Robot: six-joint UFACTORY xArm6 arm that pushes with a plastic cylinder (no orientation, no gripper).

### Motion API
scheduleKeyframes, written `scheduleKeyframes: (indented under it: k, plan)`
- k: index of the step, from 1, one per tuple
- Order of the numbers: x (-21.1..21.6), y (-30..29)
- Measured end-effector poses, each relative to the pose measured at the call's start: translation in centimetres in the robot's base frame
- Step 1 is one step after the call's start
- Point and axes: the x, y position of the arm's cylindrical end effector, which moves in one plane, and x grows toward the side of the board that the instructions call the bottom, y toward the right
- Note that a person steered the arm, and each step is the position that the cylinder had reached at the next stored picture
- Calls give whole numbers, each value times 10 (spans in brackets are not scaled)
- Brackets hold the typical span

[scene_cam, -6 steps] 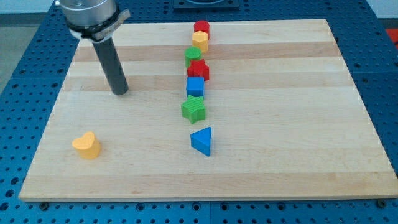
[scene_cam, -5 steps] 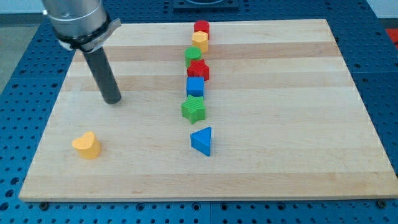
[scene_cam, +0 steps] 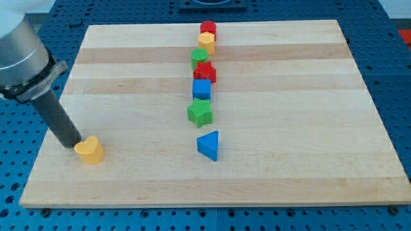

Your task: Slide the yellow heart closer to the blue triangle

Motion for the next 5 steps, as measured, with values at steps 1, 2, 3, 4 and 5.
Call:
scheduleKeyframes:
  k: [1, 2, 3, 4, 5]
  plan:
    - [8, 3]
    - [10, 18]
    - [10, 33]
    - [10, 46]
    - [11, 38]
